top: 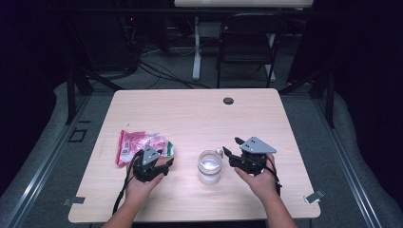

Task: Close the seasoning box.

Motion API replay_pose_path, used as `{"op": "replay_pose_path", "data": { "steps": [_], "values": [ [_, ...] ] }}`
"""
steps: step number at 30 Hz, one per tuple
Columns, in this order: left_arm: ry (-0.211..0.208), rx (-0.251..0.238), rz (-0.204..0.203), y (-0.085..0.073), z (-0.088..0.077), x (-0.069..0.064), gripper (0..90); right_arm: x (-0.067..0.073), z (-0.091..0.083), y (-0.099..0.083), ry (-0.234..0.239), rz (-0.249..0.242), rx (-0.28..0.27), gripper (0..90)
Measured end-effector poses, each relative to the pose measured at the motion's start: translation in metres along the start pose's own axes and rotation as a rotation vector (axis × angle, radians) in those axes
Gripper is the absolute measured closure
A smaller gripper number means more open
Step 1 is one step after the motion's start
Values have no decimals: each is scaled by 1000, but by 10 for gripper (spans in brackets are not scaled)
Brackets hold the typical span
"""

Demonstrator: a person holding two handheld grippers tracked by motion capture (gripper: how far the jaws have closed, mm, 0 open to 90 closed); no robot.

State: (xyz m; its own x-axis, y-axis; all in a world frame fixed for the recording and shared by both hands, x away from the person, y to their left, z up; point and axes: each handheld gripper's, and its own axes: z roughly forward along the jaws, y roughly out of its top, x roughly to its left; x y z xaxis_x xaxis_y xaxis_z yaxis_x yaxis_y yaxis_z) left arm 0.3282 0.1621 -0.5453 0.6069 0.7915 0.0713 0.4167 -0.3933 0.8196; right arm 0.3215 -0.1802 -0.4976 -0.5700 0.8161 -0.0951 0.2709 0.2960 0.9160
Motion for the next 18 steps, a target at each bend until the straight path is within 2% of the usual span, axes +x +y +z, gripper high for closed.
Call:
{"op": "replay_pose_path", "data": {
  "steps": [15,18],
  "values": [
    [-1,1,0,0,0,0,435,-15,8,-17,-59,50,51,435],
    [-1,2,0,0,0,0,434,-19,10,-21,-72,76,71,436]
  ]
}}
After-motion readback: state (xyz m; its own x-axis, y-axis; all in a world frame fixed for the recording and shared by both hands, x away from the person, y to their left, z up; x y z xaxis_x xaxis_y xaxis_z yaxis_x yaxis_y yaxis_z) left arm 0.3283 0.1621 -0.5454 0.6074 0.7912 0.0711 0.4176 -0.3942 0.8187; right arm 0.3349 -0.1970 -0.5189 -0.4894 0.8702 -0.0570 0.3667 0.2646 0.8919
